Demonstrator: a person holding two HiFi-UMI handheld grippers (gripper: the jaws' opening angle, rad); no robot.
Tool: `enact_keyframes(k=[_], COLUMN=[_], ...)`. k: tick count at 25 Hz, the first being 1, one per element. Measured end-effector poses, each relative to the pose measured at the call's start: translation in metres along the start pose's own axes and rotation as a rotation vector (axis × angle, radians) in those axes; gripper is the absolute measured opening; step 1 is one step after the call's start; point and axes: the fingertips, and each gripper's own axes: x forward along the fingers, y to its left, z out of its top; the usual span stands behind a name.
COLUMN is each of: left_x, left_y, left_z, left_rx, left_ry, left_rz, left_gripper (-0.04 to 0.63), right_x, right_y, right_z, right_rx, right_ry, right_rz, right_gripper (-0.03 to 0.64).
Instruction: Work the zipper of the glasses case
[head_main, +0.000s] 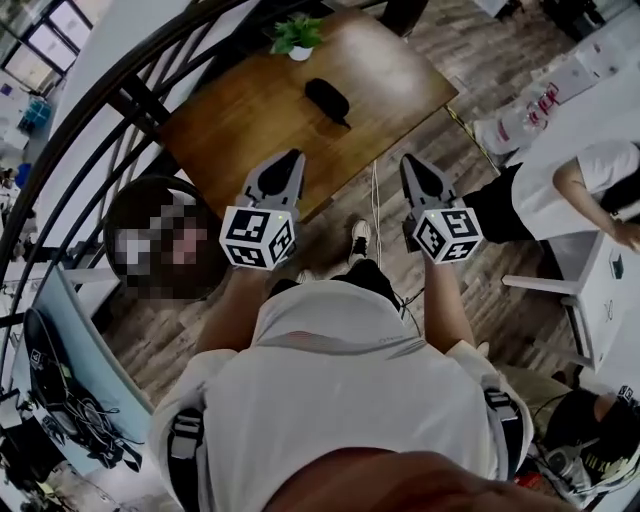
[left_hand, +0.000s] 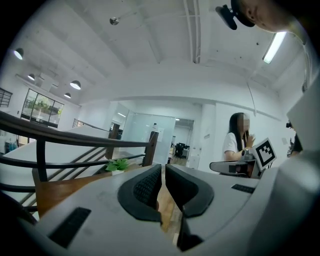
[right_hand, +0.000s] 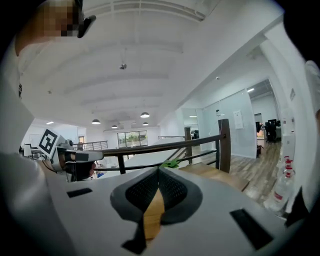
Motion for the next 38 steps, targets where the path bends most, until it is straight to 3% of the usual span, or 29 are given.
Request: enact_keyframes(k=[5,16,21,31,35,38], left_x=[0.036,0.154,0.18,0.183,0.18,0.176], left_y=[0.025,0.049,0.064,0.1,0.109,0.116], left_z=[0.006,0.013,0.002,-0.014,-0.017,-0.022], left_rx=[-0.006,-0.034,-0.062,-0.102,-0.109,-0.122], left_ry=[0.016,0.054,0.08,0.117,0.137,0.15], left_rz=[0.096,0.289,0.365,0.358,0.331,0.32], left_gripper=[0.034,0.034,0.034,0.034,0.034,0.034], right_x=[0.054,0.161,0.2,0.238,0.248,0.26], right_y=[-0.03,-0.151,-0.173,-0.145,-0.13,-0.119], right_z=[0.004,0.005,0.0,-0.023,-0.034,-0.056], right_rx=[0.022,0.075,0.066,0.055,0.063,0.072], right_ry=[0.004,0.076,0.111,0.214,0.262,0.331], right_rz=[0.086,0.223,0.292,0.322,0.326,0.331], right_gripper=[0.052,0.051,0.051,0.055,0.119,0.231])
